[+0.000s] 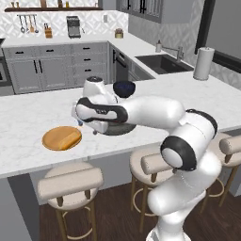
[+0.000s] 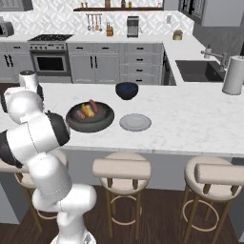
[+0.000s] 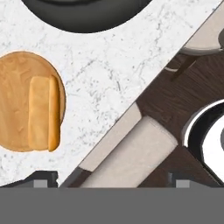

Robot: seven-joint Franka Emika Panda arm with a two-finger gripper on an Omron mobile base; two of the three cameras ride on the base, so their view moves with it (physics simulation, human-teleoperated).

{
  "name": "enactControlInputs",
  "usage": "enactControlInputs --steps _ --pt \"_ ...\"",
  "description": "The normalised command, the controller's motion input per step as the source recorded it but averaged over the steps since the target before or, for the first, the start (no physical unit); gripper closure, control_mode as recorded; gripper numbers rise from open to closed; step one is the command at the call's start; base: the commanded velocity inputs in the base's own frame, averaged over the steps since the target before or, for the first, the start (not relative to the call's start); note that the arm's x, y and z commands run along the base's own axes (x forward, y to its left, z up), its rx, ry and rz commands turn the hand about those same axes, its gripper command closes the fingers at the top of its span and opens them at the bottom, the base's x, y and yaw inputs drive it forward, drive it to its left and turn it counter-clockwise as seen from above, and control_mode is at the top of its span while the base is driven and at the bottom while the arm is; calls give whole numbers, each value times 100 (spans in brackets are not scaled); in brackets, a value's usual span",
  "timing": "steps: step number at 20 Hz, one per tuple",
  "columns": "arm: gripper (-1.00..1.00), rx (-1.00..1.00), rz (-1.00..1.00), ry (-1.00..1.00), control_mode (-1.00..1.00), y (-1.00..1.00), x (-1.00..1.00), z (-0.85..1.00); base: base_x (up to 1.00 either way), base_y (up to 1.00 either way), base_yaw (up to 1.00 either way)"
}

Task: Place one bun and one sausage from the bowl on each plate.

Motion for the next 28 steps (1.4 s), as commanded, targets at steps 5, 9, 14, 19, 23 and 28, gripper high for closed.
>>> enactControlInputs --steps 5,9,14,19,23,28 --pt "-100 0 0 0 -100 -100 -41 58 0 0 0" --pt "-100 0 5 5 -100 -100 43 32 0 0 0" --pt "-100 0 38 2 -100 -85 100 0 0 0 0" --pt "-100 -9 53 1 -100 -32 100 -12 0 0 0" --pt "-100 -19 49 0 -100 -11 100 -26 0 0 0" --pt "-100 -24 52 -16 -100 2 97 -46 0 0 0"
